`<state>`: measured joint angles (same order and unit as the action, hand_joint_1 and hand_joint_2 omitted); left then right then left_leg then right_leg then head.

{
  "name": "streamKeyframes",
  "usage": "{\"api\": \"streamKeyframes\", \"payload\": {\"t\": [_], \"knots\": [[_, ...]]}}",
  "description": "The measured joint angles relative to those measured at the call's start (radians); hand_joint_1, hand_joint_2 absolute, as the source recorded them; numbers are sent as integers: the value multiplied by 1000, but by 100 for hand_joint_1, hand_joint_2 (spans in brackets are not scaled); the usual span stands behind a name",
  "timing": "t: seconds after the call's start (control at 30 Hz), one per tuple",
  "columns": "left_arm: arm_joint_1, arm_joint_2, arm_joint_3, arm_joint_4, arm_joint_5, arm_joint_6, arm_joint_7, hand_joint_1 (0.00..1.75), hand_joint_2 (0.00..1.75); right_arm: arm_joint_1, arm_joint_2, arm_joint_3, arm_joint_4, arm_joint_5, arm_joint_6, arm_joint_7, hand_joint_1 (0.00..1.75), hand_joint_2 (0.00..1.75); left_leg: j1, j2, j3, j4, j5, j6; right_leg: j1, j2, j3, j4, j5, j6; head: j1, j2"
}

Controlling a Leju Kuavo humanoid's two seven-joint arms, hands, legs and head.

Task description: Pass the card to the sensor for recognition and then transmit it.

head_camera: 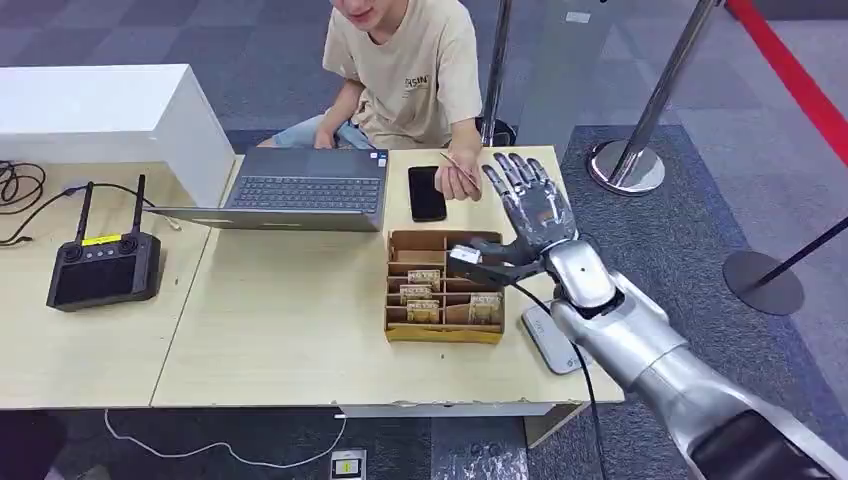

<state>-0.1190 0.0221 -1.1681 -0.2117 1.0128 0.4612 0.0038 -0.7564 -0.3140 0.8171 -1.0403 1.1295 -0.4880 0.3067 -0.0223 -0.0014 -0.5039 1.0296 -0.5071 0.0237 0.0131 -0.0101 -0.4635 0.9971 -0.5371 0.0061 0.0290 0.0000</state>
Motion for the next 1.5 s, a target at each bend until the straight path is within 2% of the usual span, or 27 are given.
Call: {"api": "streamKeyframes", "payload": {"t": [0.2, 0.5, 0.77, 0.9, 0.93, 1.13, 1.2, 1.27, 1.33, 1.4, 1.5], "knots": [[1, 0, 0, 0, 3, 3, 1, 0, 0, 57, -18, -61, -129, -20, -70, 29, 0, 0, 0, 0, 0, 0, 0, 0, 0, 0, 0, 0, 0, 0, 0, 0], [1, 0, 0, 0, 3, 4, 1, 0, 0, 110, -37, -131, -282, -22, -73, 34, 0, 0, 0, 0, 0, 0, 0, 0, 0, 0, 0, 0, 0, 0, 0, 0], [0, 0, 0, 0, 3, 4, 1, 0, 0, 122, -47, -153, -335, -22, -73, 35, 0, 0, 0, 0, 0, 0, 0, 0, 0, 0, 0, 0, 0, 0, 0, 0], [0, 0, 0, 0, 5, 8, 1, 0, 0, 137, -48, -166, -361, -25, -101, 34, 0, 0, 0, 0, 0, 0, 0, 0, 0, 0, 0, 0, 0, 0, 0, 0], [0, 0, 0, 0, 9, 12, 1, 0, 175, 149, -49, -175, -380, -34, -111, 34, 0, 0, 0, 0, 0, 0, 0, 0, 0, 0, 0, 0, 0, 0, 0, 0], [2, -1, 3, 0, 40, 29, 1, 0, 175, 267, -51, -236, -520, -161, -198, 22, 0, 0, 0, 0, 0, 0, 0, 0, 0, 0, 0, -1, 0, 0, 0, 0], [3, -2, 5, 0, 50, 37, 5, 0, 175, 338, -51, -269, -580, -200, -208, -12, 0, 0, 0, -1, 1, 0, 0, 0, 0, 0, 0, -1, 0, 0, 0, 0], [5, -3, 7, 0, 64, 49, 6, 0, 175, 416, -40, -310, -636, -255, -211, -85, 0, 0, 0, -1, 0, 0, -1, 0, 0, 0, 0, -1, -1, 0, 0, 0], [9, -5, 12, 0, 79, 64, 6, 0, 175, 565, 11, -413, -702, -401, -212, -275, 0, 0, 1, -5, 0, 0, -1, 1, 1, -4, 2, -2, -2, 0, 1, 0], [13, -9, 15, 0, 88, 75, 7, 0, 175, 672, 62, -516, -735, -522, -214, -414, 0, 0, 0, -5, -1, 0, -1, 1, 0, -4, 1, -2, -2, 0, -1, 0], [13, -13, 26, 0, 95, 83, 11, 0, 175, 758, 117, -667, -740, -628, -215, -488, 0, 0, 0, -4, -1, -1, -1, 0, 0, -4, 1, -2, -2, 0, 0, 0]]}}
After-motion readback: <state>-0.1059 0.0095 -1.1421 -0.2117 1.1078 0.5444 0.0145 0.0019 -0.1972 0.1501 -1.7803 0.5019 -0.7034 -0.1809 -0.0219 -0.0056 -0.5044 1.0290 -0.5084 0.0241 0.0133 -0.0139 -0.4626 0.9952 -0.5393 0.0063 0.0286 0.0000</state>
